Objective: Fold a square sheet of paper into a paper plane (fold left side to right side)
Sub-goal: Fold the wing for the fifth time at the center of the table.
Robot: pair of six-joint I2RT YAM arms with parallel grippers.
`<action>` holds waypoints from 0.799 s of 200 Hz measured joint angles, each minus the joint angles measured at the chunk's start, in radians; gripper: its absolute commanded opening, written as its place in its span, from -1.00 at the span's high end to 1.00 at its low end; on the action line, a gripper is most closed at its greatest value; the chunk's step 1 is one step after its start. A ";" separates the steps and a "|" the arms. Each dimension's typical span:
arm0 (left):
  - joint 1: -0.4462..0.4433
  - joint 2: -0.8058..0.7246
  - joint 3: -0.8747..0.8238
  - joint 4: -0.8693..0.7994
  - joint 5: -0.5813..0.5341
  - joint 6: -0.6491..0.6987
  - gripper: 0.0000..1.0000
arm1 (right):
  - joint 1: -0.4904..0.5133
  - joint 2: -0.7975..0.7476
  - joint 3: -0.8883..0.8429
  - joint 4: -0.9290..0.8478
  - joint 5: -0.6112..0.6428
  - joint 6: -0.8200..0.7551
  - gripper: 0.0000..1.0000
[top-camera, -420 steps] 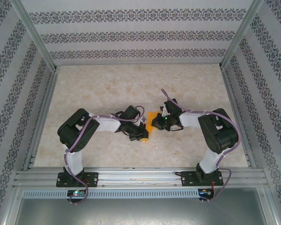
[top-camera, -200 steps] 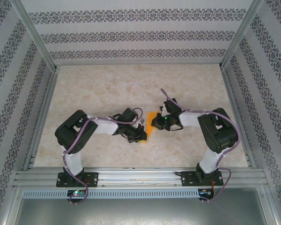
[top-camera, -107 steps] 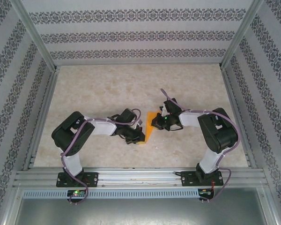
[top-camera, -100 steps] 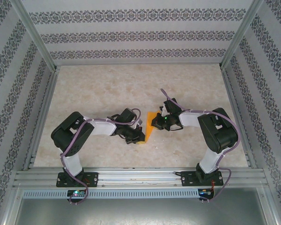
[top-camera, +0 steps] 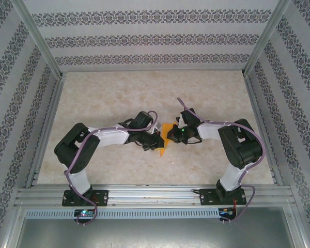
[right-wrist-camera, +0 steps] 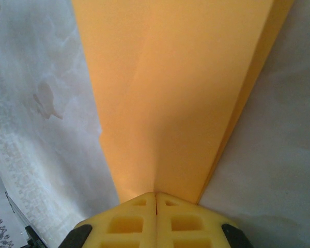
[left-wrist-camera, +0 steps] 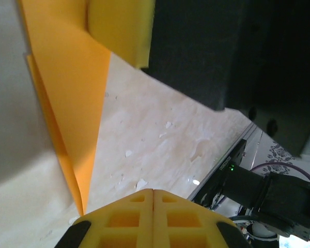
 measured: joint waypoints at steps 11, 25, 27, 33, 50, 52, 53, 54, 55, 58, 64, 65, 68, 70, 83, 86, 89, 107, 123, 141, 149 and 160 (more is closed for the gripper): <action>0.000 0.027 0.018 0.000 0.005 0.003 1.00 | 0.000 0.000 0.000 0.000 0.000 0.000 1.00; 0.000 0.060 0.035 0.001 0.010 0.008 1.00 | 0.000 0.000 0.000 0.000 0.000 0.000 1.00; 0.000 0.066 0.038 0.000 0.012 0.008 1.00 | 0.000 0.000 0.000 0.000 0.000 0.000 1.00; 0.000 0.075 0.043 0.001 0.014 0.008 1.00 | 0.000 0.001 0.000 -0.001 0.000 0.000 1.00; 0.000 0.106 0.066 0.001 0.018 0.010 1.00 | 0.000 0.002 0.002 -0.002 0.000 0.000 1.00; 0.000 0.110 0.070 0.002 0.018 0.011 1.00 | 0.000 0.002 0.002 -0.002 0.000 0.000 1.00; 0.000 0.112 0.071 0.002 0.018 0.011 1.00 | 0.000 0.002 0.002 -0.002 0.000 0.000 1.00; 0.000 0.114 0.073 0.002 0.018 0.011 1.00 | 0.000 0.002 0.002 -0.002 0.000 0.000 1.00; 0.000 0.115 0.074 0.002 0.018 0.011 1.00 | 0.000 0.002 0.002 -0.003 0.000 0.000 1.00; 0.000 0.119 0.078 0.002 0.018 0.011 1.00 | 0.000 0.002 0.002 -0.003 0.000 0.000 1.00; 0.000 0.128 0.085 0.003 0.018 0.013 1.00 | 0.000 0.002 0.002 -0.003 0.000 0.000 1.00; 0.000 0.130 0.087 0.003 0.018 0.014 1.00 | 0.000 0.002 0.002 -0.003 0.000 0.000 1.00; 0.000 0.134 0.090 0.003 0.018 0.014 1.00 | 0.000 0.002 0.002 -0.003 0.000 0.000 1.00; 0.000 0.136 0.093 0.003 0.018 0.015 1.00 | 0.000 0.002 0.002 -0.003 0.000 0.000 1.00; 0.000 0.149 0.105 0.005 0.018 0.017 1.00 | 0.000 0.002 0.002 -0.003 0.000 0.000 1.00; 0.000 0.153 0.108 0.007 0.018 0.018 1.00 | 0.000 0.002 0.002 -0.003 0.000 0.000 1.00; 0.000 0.155 0.109 0.008 0.018 0.018 1.00 | 0.000 0.002 0.002 -0.003 0.000 0.000 1.00; 0.000 0.174 0.118 0.010 0.017 0.027 1.00 | 0.000 0.002 0.002 -0.003 0.000 0.000 1.00; 0.000 0.188 0.119 0.010 0.017 0.035 1.00 | 0.000 0.002 0.002 -0.003 0.000 0.000 1.00; 0.000 0.198 0.118 0.012 0.017 0.038 1.00 | 0.000 0.002 0.002 -0.003 0.000 0.000 1.00; 0.000 0.198 0.117 0.013 0.017 0.039 1.00 | 0.000 0.002 0.002 -0.003 0.000 0.000 1.00; 0.000 0.198 0.113 0.019 0.017 0.041 1.00 | 0.000 0.002 0.002 -0.003 0.000 0.000 1.00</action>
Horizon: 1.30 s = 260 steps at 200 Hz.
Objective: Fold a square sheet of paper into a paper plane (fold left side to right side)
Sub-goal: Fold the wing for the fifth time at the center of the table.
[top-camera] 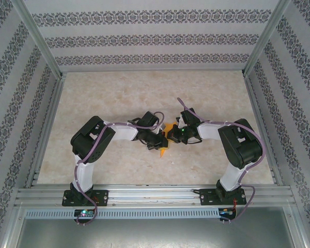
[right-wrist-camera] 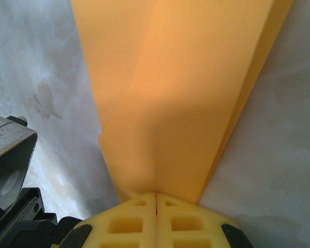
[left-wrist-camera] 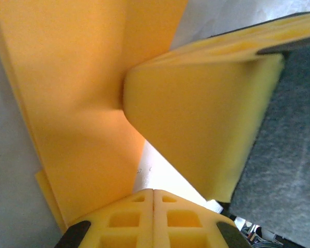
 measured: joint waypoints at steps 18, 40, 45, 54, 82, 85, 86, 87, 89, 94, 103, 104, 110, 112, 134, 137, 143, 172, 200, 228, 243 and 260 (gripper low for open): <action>0.000 -0.002 -0.014 0.020 0.000 0.003 1.00 | 0.000 0.000 0.000 0.000 0.000 0.000 1.00; 0.000 -0.010 -0.036 0.044 0.002 0.012 1.00 | 0.000 0.000 0.001 -0.003 0.000 -0.004 1.00; 0.000 -0.013 -0.041 0.045 0.004 0.016 1.00 | 0.000 0.000 0.001 -0.003 0.000 -0.004 1.00; 0.000 -0.019 -0.051 0.047 0.004 0.024 1.00 | 0.000 0.001 0.002 -0.004 0.000 -0.005 1.00; -0.001 -0.037 -0.079 0.047 0.009 0.049 1.00 | 0.000 0.002 0.002 -0.004 0.000 -0.007 1.00; -0.001 -0.039 -0.083 0.047 0.011 0.050 1.00 | 0.000 0.002 0.002 -0.004 0.000 -0.007 1.00; -0.001 -0.040 -0.084 0.047 0.011 0.051 1.00 | 0.000 0.002 0.002 -0.004 0.000 -0.007 1.00; -0.001 -0.041 -0.085 0.047 0.011 0.052 1.00 | 0.000 0.002 0.002 -0.004 0.000 -0.007 1.00; -0.001 -0.042 -0.087 0.047 0.011 0.053 1.00 | 0.000 0.002 0.002 -0.004 0.000 -0.007 1.00; -0.001 -0.046 -0.093 0.047 0.013 0.056 1.00 | 0.000 0.002 0.002 -0.004 0.000 -0.007 1.00; -0.001 -0.053 -0.103 0.046 0.016 0.066 1.00 | 0.000 0.002 0.002 -0.004 0.000 -0.007 1.00; -0.001 -0.053 -0.104 0.046 0.016 0.067 1.00 | 0.000 0.002 0.002 -0.004 0.000 -0.007 1.00; -0.002 -0.058 -0.110 0.045 0.017 0.073 1.00 | 0.000 0.002 0.002 -0.005 0.000 -0.007 1.00; -0.002 -0.059 -0.112 0.045 0.017 0.076 1.00 | 0.000 0.002 0.002 -0.005 0.000 -0.007 1.00; -0.003 -0.073 -0.129 0.035 0.021 0.099 1.00 | 0.000 0.003 0.002 -0.005 0.000 -0.007 1.00; -0.004 -0.075 -0.130 0.032 0.021 0.102 1.00 | 0.000 0.003 0.002 -0.005 0.000 -0.007 1.00; -0.006 -0.078 -0.134 0.027 0.022 0.108 1.00 | 0.000 0.003 0.002 -0.005 0.000 -0.007 1.00; -0.011 -0.090 -0.144 0.007 0.022 0.138 1.00 | 0.000 0.003 0.003 -0.007 0.000 -0.007 1.00; -0.016 -0.107 -0.163 -0.007 0.023 0.162 1.00 | 0.000 0.003 0.003 -0.008 0.000 -0.008 1.00; -0.023 -0.118 -0.175 -0.022 0.023 0.185 1.00 | 0.000 0.003 0.003 -0.009 0.000 -0.008 1.00; -0.028 -0.123 -0.180 -0.026 0.023 0.192 1.00 | 0.000 0.003 0.003 -0.009 0.000 -0.008 1.00; -0.034 -0.129 -0.189 -0.028 0.023 0.199 1.00 | 0.000 0.003 0.003 -0.009 0.000 -0.008 1.00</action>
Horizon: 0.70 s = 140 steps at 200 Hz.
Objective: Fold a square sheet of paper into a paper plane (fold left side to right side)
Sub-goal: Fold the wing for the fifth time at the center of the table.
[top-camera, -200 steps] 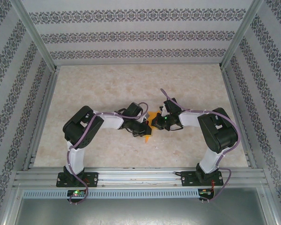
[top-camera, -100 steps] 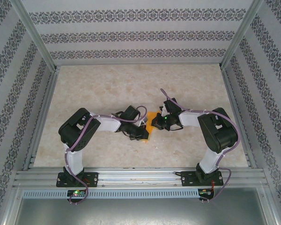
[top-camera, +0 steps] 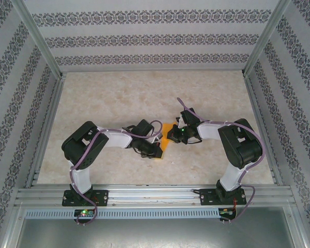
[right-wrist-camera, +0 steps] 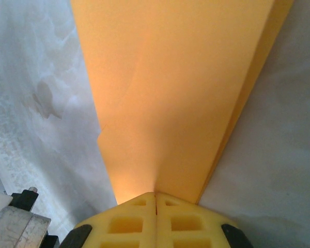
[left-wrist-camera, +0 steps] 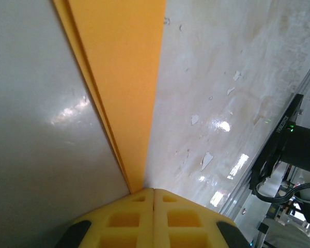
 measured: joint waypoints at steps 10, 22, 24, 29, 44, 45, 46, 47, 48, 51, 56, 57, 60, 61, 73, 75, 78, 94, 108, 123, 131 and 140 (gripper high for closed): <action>-0.002 -0.008 -0.010 0.001 0.000 0.000 1.00 | 0.000 0.000 0.000 0.000 0.000 0.000 1.00; -0.007 -0.021 -0.025 -0.002 -0.001 0.000 1.00 | 0.000 0.000 0.000 0.000 0.000 0.000 1.00; -0.008 -0.024 -0.027 -0.005 0.000 0.000 1.00 | 0.000 0.000 0.000 0.000 0.000 0.000 1.00; -0.010 -0.030 -0.034 -0.010 -0.001 -0.001 1.00 | 0.000 0.000 0.000 0.000 0.000 0.000 1.00; -0.014 -0.055 -0.044 -0.040 -0.005 -0.002 1.00 | 0.000 0.000 0.001 -0.001 0.000 0.000 1.00; -0.014 -0.057 -0.044 -0.044 -0.005 -0.002 1.00 | 0.000 0.000 0.001 -0.001 0.000 0.000 1.00; -0.014 -0.058 -0.044 -0.045 -0.005 -0.002 1.00 | 0.000 0.000 0.001 -0.001 0.000 0.000 1.00; -0.014 -0.060 -0.044 -0.047 -0.005 -0.002 1.00 | 0.000 0.000 0.001 -0.001 0.000 0.000 1.00; -0.014 -0.062 -0.044 -0.051 -0.005 -0.002 1.00 | 0.000 0.000 0.001 -0.001 0.000 0.000 1.00; -0.014 -0.068 -0.044 -0.055 -0.005 -0.004 1.00 | 0.000 0.000 0.001 -0.001 0.000 0.000 1.00; -0.013 -0.079 -0.044 -0.062 -0.008 -0.005 1.00 | 0.000 0.000 0.002 -0.001 0.000 0.000 1.00; -0.013 -0.080 -0.044 -0.063 -0.008 -0.005 1.00 | 0.000 0.000 0.002 -0.002 0.000 0.000 1.00; -0.011 -0.087 -0.043 -0.066 -0.008 -0.005 1.00 | 0.000 0.000 0.002 -0.002 0.000 0.000 1.00; -0.011 -0.091 -0.043 -0.067 -0.008 -0.005 1.00 | 0.000 0.000 0.002 -0.002 0.000 0.000 1.00; -0.003 -0.119 -0.034 -0.082 -0.008 -0.006 1.00 | 0.000 0.000 0.002 -0.002 0.000 0.000 1.00; -0.001 -0.122 -0.031 -0.084 -0.008 -0.006 1.00 | 0.000 0.000 0.002 -0.002 0.000 0.000 1.00; 0.002 -0.126 -0.026 -0.086 -0.006 -0.006 1.00 | 0.000 0.000 0.002 -0.002 0.000 0.000 1.00; 0.017 -0.130 0.012 -0.087 -0.003 -0.008 1.00 | 0.000 0.000 0.003 -0.004 0.000 0.000 1.00; 0.028 -0.121 0.044 -0.085 -0.002 -0.011 1.00 | 0.000 0.000 0.003 -0.004 0.000 0.000 1.00; 0.033 -0.090 0.074 -0.071 -0.002 -0.020 1.00 | 0.000 0.000 0.003 -0.004 0.000 0.000 1.00; 0.033 -0.067 0.085 -0.057 0.000 -0.025 1.00 | 0.000 0.000 0.003 -0.005 0.000 0.000 1.00; 0.033 -0.041 0.093 -0.039 0.000 -0.033 1.00 | 0.000 0.000 0.003 -0.005 0.000 0.000 1.00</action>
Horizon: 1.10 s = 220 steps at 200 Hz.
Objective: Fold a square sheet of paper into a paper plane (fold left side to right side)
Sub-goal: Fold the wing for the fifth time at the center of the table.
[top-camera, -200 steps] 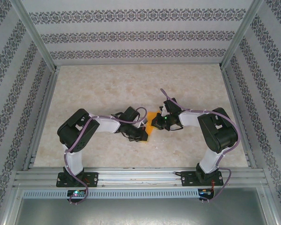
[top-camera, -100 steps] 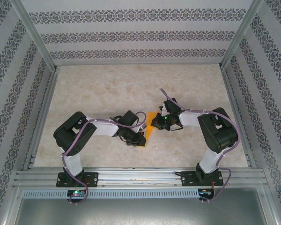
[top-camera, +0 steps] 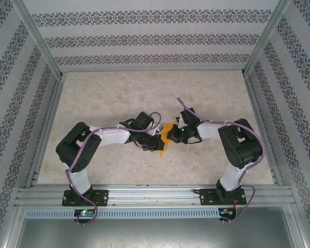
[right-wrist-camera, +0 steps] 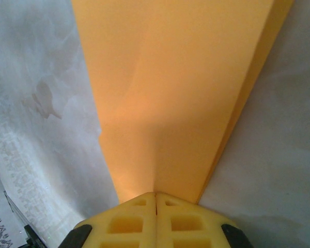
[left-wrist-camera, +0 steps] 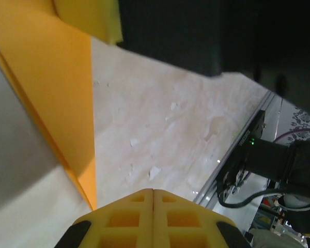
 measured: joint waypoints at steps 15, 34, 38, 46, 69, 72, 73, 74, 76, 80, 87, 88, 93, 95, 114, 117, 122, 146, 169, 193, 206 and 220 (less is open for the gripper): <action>0.000 0.048 0.013 0.033 -0.001 -0.019 1.00 | 0.000 0.000 0.000 0.000 0.000 0.000 1.00; 0.000 0.107 0.038 0.069 -0.004 -0.037 1.00 | 0.000 0.000 0.000 0.000 0.000 0.000 1.00; 0.000 0.118 0.045 0.074 -0.006 -0.040 1.00 | 0.000 0.000 0.000 0.000 0.000 0.000 1.00; 0.001 0.135 0.060 0.080 -0.011 -0.041 1.00 | 0.000 0.000 0.000 0.000 0.000 0.000 1.00; 0.001 0.156 0.087 0.095 -0.030 -0.041 1.00 | 0.000 0.000 0.000 0.000 0.000 0.000 1.00; 0.001 0.156 0.087 0.095 -0.033 -0.040 1.00 | 0.000 0.000 0.000 0.000 0.000 0.000 1.00; 0.001 0.156 0.088 0.095 -0.035 -0.040 1.00 | 0.000 0.000 0.000 0.000 0.000 0.000 1.00; 0.001 0.156 0.089 0.095 -0.035 -0.040 1.00 | 0.000 0.000 0.000 0.000 0.000 0.000 1.00; 0.001 0.156 0.089 0.095 -0.037 -0.040 1.00 | 0.000 0.000 0.000 0.000 0.000 0.000 1.00; 0.001 0.156 0.090 0.096 -0.041 -0.040 1.00 | 0.000 0.000 0.000 0.000 0.000 0.000 1.00; 0.001 0.156 0.091 0.097 -0.049 -0.040 1.00 | 0.000 0.000 0.000 0.000 0.000 0.000 1.00; 0.001 0.156 0.091 0.097 -0.049 -0.040 1.00 | 0.000 0.000 0.000 0.000 0.000 0.000 1.00; 0.002 0.156 0.091 0.096 -0.053 -0.040 1.00 | 0.000 0.000 0.000 0.000 0.000 0.000 1.00; 0.003 0.156 0.090 0.096 -0.055 -0.040 1.00 | 0.000 0.000 0.000 0.000 0.000 0.000 1.00; 0.007 0.156 0.083 0.101 -0.063 -0.040 1.00 | 0.000 0.000 0.000 0.000 0.000 0.000 1.00; 0.007 0.156 0.079 0.103 -0.064 -0.040 1.00 | 0.000 0.000 0.000 0.000 0.000 0.000 1.00; 0.008 0.156 0.070 0.108 -0.067 -0.040 1.00 | 0.000 0.000 0.001 -0.001 0.000 0.000 1.00; 0.012 0.144 0.030 0.161 -0.063 -0.040 1.00 | 0.000 0.000 0.003 -0.006 0.001 -0.005 1.00; 0.008 0.121 -0.009 0.181 -0.064 -0.039 1.00 | 0.000 0.000 0.009 -0.016 0.001 -0.018 1.00; -0.002 0.075 -0.071 0.182 -0.064 -0.039 1.00 | 0.000 0.004 0.020 -0.032 0.001 -0.025 1.00; -0.011 0.048 -0.106 0.180 -0.063 -0.040 1.00 | 0.000 0.010 0.032 -0.047 0.001 -0.026 1.00; -0.022 0.021 -0.137 0.171 -0.063 -0.040 1.00 | 0.000 0.017 0.047 -0.066 0.000 -0.026 1.00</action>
